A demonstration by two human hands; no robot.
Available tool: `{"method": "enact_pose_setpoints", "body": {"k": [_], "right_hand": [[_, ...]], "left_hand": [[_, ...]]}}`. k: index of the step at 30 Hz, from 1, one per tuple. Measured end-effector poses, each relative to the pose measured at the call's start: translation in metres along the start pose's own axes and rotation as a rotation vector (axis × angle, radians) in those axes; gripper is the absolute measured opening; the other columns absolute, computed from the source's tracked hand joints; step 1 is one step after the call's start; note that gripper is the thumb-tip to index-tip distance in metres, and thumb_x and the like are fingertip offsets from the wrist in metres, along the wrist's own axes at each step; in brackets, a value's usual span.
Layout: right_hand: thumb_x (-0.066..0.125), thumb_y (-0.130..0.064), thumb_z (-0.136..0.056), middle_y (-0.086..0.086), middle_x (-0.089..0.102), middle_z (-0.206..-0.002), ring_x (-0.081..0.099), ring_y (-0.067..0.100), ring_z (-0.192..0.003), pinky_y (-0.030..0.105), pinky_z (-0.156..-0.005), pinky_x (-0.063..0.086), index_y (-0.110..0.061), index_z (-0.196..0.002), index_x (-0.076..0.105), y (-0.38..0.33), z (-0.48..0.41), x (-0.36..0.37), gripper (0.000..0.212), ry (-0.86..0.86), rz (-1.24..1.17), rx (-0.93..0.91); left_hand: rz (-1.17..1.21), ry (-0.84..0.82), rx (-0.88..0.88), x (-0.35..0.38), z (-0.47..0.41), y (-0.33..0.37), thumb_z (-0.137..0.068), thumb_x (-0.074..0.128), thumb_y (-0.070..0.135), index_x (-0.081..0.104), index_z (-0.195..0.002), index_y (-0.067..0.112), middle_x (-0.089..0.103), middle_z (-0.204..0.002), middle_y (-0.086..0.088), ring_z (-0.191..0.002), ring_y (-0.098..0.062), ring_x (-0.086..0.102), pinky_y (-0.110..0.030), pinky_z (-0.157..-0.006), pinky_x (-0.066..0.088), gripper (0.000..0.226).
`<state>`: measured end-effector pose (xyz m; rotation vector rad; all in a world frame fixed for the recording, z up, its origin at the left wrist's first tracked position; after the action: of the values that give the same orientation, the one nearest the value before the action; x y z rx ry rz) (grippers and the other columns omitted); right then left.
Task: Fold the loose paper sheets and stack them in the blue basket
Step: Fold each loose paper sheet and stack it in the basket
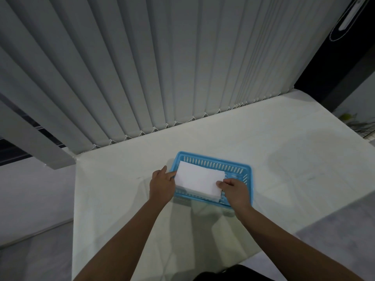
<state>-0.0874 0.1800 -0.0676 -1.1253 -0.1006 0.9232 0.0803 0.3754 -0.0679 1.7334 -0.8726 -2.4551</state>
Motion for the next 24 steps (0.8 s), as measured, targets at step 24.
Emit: {"method": "enact_pose_setpoints", "body": {"k": [24], "right_hand": [[0.056,-0.027,-0.092,0.003,0.06,-0.131,0.053,0.023,-0.122,0.037,-0.104,0.038,-0.018,-0.124,0.06,-0.037,0.016,0.006,0.033,0.129,0.565,-0.572]], "left_hand": [[-0.074,0.189,0.212,-0.009,0.006,0.022,-0.094,0.027,0.027,0.042,-0.141,0.017,0.04,-0.151,-0.006,-0.135,-0.026,0.041,-0.04,-0.111,0.034,0.05]]}}
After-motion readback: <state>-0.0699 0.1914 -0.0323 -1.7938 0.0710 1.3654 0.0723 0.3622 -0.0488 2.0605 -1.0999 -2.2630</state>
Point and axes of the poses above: each hand's wrist, its own z-axis away from the middle knuckle, its own x-axis out of the palm, y = z × x, the point moved 8 cm from there along -z, towards the middle knuckle
